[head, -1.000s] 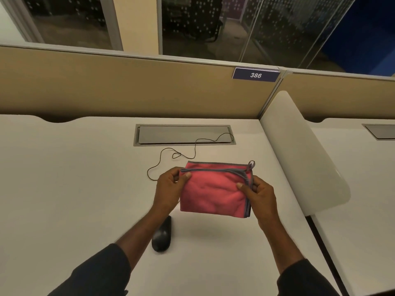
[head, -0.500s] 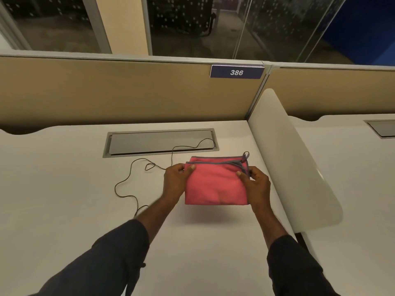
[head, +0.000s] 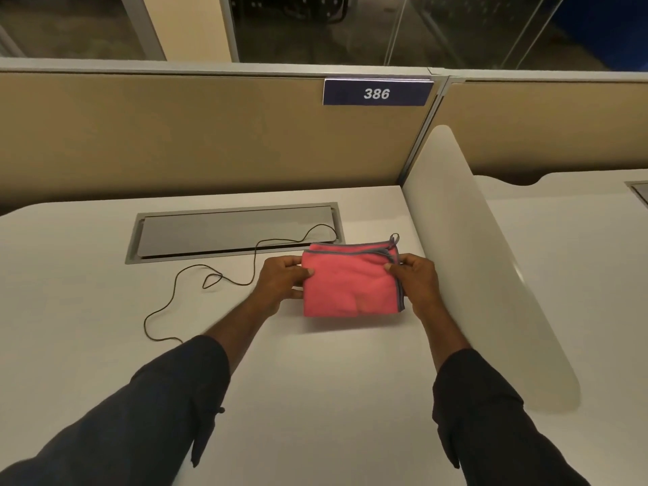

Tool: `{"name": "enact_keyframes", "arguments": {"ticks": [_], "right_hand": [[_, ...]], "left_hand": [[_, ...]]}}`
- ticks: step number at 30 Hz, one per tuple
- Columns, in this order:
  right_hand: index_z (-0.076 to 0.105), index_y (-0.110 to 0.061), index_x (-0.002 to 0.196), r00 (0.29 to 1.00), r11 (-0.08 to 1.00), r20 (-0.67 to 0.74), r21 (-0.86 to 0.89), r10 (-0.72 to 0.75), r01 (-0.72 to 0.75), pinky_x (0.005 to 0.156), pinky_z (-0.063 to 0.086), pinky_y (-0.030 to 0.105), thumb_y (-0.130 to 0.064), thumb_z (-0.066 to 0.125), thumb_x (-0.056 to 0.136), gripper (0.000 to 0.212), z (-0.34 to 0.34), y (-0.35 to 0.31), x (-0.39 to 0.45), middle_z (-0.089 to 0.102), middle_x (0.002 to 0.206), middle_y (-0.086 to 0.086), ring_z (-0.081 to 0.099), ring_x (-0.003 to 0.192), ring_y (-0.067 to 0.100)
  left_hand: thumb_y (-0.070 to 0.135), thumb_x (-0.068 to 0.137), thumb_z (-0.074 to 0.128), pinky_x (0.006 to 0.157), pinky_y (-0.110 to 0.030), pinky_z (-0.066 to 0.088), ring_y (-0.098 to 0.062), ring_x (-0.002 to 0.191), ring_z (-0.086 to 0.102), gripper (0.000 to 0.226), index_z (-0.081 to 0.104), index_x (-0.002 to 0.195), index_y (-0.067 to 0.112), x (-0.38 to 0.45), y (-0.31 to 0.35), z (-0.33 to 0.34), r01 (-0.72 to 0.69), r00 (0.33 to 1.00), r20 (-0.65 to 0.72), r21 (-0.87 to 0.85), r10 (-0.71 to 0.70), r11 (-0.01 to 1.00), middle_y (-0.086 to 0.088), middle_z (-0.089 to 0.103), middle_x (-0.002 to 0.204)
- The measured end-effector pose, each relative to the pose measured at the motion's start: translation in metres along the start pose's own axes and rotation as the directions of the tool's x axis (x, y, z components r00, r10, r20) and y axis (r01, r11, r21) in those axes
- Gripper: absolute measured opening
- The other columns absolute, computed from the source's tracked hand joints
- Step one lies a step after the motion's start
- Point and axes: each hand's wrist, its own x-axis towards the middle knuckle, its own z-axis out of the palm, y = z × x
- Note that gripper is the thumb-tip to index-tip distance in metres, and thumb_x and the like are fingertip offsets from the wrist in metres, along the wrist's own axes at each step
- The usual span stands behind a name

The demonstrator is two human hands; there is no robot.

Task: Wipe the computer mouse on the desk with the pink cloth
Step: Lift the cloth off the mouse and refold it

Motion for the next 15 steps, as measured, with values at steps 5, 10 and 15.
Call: {"name": "enact_keyframes", "arguments": {"ticks": [5, 10, 15], "right_hand": [[0.073, -0.01, 0.082, 1.0, 0.993, -0.014, -0.121, -0.016, 0.014, 0.064, 0.05, 0.033, -0.013, 0.074, 0.079, 0.005, 0.006, 0.014, 0.019, 0.07, 0.073, 0.005, 0.06, 0.065, 0.019], [0.069, -0.009, 0.077, 0.998, 0.976, -0.052, -0.215, -0.033, 0.021, 0.057, 0.04, 0.025, -0.017, 0.075, 0.08, 0.01, 0.014, 0.02, 0.022, 0.064, 0.067, 0.002, 0.055, 0.061, 0.018], [0.07, -0.01, 0.083, 0.992, 0.945, -0.109, -0.324, -0.068, 0.029, 0.056, 0.043, 0.024, -0.025, 0.075, 0.081, 0.016, 0.019, 0.023, 0.016, 0.069, 0.075, 0.002, 0.062, 0.068, 0.019]], "left_hand": [[-0.002, 0.087, 0.072, 0.047, -0.025, 0.055, -0.011, 0.057, 0.071, 0.019, 0.069, 0.103, 0.008, 0.016, -0.01, 0.013, 0.044, 0.994, -0.103, 0.001, -0.044, 0.999, -0.007, 0.074, 0.083], [-0.002, 0.086, 0.074, 0.044, -0.024, 0.054, -0.013, 0.052, 0.071, 0.02, 0.069, 0.105, 0.005, 0.028, -0.021, 0.017, 0.062, 0.982, -0.177, -0.009, -0.062, 0.998, -0.008, 0.073, 0.079], [-0.001, 0.086, 0.073, 0.045, -0.026, 0.054, -0.015, 0.053, 0.07, 0.023, 0.07, 0.109, 0.002, 0.035, -0.031, 0.017, 0.075, 0.979, -0.188, -0.023, -0.078, 0.997, -0.009, 0.074, 0.081]]}}
